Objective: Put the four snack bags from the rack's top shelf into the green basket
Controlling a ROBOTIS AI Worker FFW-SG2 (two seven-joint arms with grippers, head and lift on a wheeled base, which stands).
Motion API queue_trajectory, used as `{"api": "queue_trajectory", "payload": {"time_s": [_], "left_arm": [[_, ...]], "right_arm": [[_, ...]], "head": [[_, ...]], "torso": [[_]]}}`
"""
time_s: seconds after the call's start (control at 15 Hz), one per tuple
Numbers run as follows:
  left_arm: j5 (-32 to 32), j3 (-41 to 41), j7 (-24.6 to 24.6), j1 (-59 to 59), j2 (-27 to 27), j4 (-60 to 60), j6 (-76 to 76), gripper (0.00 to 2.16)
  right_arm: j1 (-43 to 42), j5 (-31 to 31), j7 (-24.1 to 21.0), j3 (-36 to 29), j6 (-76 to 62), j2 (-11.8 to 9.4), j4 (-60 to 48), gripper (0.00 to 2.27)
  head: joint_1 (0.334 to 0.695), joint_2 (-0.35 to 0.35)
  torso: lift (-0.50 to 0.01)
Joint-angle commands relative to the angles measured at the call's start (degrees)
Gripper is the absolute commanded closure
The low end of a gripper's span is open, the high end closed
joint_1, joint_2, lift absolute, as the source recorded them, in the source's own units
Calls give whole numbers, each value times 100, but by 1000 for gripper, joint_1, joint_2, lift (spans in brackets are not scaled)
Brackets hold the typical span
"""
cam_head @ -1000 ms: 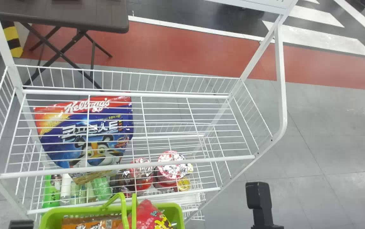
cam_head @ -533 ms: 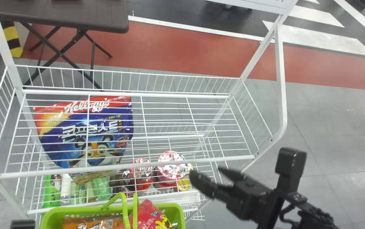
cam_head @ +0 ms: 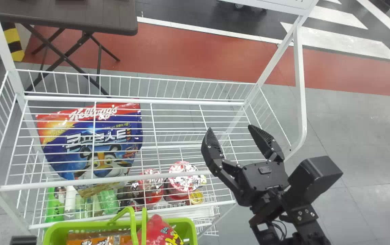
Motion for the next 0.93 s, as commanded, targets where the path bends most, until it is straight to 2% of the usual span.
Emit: {"api": "queue_trajectory", "payload": {"time_s": [0.0, 0.87], "left_arm": [[14, 17, -17, 1, 2, 0, 3, 2142], [23, 17, -34, 45, -16, -35, -15, 2145]], "right_arm": [[42, 5, -26, -8, -18, 0, -18, 60], [104, 14, -61, -87, -88, -9, -124, 63]], "head": [[695, -350], [695, -350]], "torso": [[0], [0]]}}
